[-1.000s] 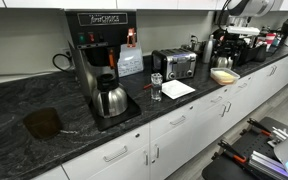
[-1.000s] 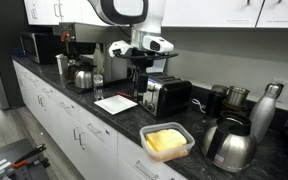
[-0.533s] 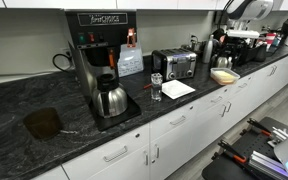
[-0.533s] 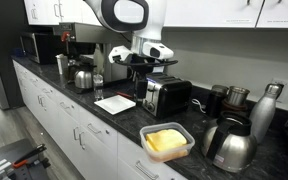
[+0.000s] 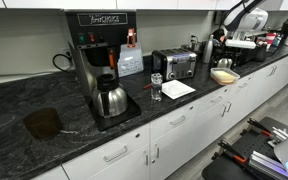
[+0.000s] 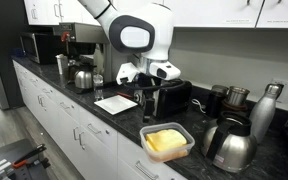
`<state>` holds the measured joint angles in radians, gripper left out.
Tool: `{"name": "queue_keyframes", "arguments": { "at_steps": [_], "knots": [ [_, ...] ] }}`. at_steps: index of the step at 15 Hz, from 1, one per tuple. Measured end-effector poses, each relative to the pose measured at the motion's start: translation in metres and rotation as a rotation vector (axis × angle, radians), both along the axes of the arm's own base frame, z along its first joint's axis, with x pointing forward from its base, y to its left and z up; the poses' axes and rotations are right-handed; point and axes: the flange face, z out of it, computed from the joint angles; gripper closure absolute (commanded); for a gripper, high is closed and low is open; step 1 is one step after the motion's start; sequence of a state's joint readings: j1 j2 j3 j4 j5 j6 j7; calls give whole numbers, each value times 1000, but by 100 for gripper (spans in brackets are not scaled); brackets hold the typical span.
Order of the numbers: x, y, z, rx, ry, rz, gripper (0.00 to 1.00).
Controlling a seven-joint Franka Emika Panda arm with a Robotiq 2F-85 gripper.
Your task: Pick up the bowl that has bread in it and put it on the white plate
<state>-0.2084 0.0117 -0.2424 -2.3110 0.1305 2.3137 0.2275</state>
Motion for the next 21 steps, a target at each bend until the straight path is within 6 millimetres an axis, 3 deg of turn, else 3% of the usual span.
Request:
{"name": "queue_keyframes", "arguments": {
  "at_steps": [6, 10, 15, 17, 18, 19, 21],
  "knots": [
    [16, -10, -42, -3, 18, 38, 0],
    [33, -22, -57, -24, 24, 63, 0],
    [50, -25, -70, -31, 35, 105, 30],
    [53, -22, -69, -29, 35, 114, 33],
    [56, -20, -66, -29, 33, 120, 30],
    [58, -18, -60, -35, 30, 129, 36],
    [61, -10, -43, -50, 20, 143, 37]
  ]
}}
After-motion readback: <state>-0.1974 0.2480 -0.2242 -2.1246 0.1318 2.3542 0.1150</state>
